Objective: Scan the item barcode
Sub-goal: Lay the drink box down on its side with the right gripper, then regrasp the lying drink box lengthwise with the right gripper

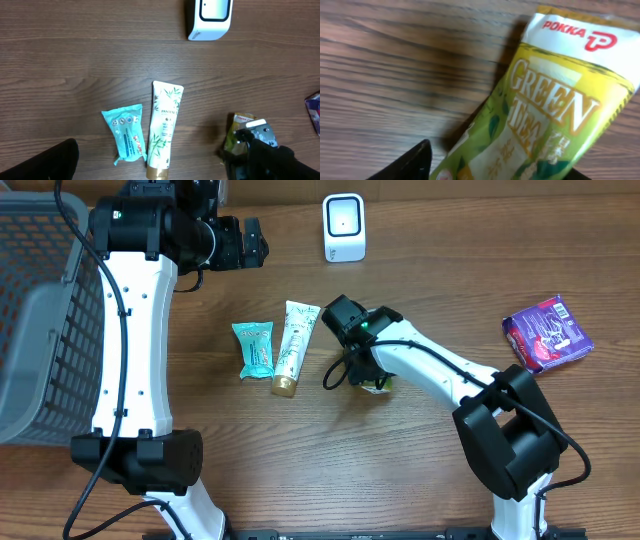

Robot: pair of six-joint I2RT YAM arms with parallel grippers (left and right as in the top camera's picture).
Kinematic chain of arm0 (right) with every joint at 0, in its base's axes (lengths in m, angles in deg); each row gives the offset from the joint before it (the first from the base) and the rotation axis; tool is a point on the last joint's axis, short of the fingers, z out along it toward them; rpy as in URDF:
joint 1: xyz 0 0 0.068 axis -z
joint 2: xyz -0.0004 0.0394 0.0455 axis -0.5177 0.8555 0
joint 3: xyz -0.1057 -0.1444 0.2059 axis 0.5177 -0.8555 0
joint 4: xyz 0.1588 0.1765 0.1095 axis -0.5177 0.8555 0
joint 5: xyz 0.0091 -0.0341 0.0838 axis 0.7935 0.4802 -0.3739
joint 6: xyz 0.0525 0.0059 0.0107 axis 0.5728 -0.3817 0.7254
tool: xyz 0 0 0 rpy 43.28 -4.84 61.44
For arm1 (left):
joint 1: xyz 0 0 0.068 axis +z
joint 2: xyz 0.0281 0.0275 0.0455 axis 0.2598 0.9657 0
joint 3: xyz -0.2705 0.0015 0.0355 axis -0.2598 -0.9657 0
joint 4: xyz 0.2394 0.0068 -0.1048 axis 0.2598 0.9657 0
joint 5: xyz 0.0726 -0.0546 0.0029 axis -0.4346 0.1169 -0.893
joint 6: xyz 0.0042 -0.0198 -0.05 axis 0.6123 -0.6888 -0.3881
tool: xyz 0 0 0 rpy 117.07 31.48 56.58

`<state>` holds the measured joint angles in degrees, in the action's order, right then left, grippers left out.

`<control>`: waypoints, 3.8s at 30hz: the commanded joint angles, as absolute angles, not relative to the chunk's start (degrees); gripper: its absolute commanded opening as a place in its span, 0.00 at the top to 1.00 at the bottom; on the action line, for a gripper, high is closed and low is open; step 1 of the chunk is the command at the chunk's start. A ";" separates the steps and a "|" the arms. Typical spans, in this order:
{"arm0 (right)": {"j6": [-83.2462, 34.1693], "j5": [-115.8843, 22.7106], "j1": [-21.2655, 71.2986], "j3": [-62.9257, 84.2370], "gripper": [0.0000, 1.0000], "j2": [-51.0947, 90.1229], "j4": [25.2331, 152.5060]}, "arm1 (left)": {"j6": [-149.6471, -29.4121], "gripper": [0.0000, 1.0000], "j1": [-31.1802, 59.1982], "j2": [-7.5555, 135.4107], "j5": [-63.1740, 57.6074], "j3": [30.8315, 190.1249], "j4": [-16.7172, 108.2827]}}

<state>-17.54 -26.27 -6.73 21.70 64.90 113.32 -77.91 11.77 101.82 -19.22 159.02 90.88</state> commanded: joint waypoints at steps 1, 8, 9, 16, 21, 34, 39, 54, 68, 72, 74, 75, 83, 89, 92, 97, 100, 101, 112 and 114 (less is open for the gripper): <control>-17.68 -30.69 -5.75 26.97 0.34 64.46 114.50 | -77.06 0.00 11.68 101.66 -18.83 159.70 90.86; -13.35 -31.17 -1.90 35.30 0.32 64.35 122.23 | -77.08 0.00 11.29 101.66 -18.80 159.70 90.86; -10.90 -31.17 -0.68 36.04 0.31 64.35 123.79 | -77.08 0.01 11.29 101.66 -18.80 159.70 90.86; -4.78 -38.34 10.10 36.15 0.27 64.38 130.32 | -77.08 0.00 11.29 101.66 -18.80 159.70 90.86; -10.18 -43.80 11.72 33.31 0.63 64.38 127.55 | -77.06 0.00 11.29 101.66 -18.80 159.70 90.86; -10.00 -45.55 9.62 28.96 0.73 64.42 119.74 | -77.08 0.00 11.29 101.66 -18.80 159.70 90.86; -9.98 -45.57 8.11 28.96 0.65 64.62 118.23 | -77.08 0.00 11.29 101.66 -18.83 159.70 90.86; -32.65 -45.53 8.35 29.84 0.17 64.68 119.81 | -77.06 0.00 11.29 101.66 -18.96 159.70 90.84; -66.35 -61.77 12.50 30.60 0.08 64.70 119.04 | -77.08 0.00 11.29 101.66 -18.94 159.70 90.84; -66.35 -62.25 12.33 30.60 0.18 64.83 116.20 | -77.06 0.01 11.29 101.66 -18.96 159.70 90.84; -66.31 -62.95 12.22 30.45 0.20 64.92 117.12 | -77.06 0.00 11.29 101.66 -18.94 159.70 90.84; -66.09 -63.12 12.22 30.21 0.21 64.92 117.84 | -77.08 0.00 11.29 101.66 -18.96 159.70 90.84; -63.07 -68.35 12.18 27.96 0.29 64.92 124.49 | -77.08 0.00 11.29 101.66 -18.94 159.70 90.84; -57.85 -68.65 12.07 27.96 0.36 64.92 127.09 | -77.06 0.01 11.29 101.66 -18.94 159.70 90.84; -54.88 -67.27 12.09 27.96 0.31 64.92 126.91 | -77.06 0.01 11.29 101.66 -18.94 159.70 90.84; -51.99 -54.25 12.59 27.69 0.05 64.92 122.76 | -77.06 0.00 11.29 101.66 -18.94 159.70 90.84; -56.47 -53.92 13.49 25.94 0.00 65.01 119.50 | -77.08 0.00 11.29 101.66 -18.96 159.70 90.84; -58.79 -55.56 13.86 25.46 0.00 65.25 119.33 | -77.06 0.00 11.29 101.66 -18.94 159.70 90.84; -68.51 -73.02 15.98 16.81 0.24 66.95 114.58 | -77.08 0.00 11.29 101.66 -18.94 159.70 90.84; -68.49 -73.92 15.98 16.61 0.34 67.20 114.17 | -77.08 0.00 11.29 101.66 -18.94 159.70 90.84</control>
<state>-67.57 -69.96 15.83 17.57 66.21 114.80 -77.91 11.66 101.82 -19.22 159.02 90.91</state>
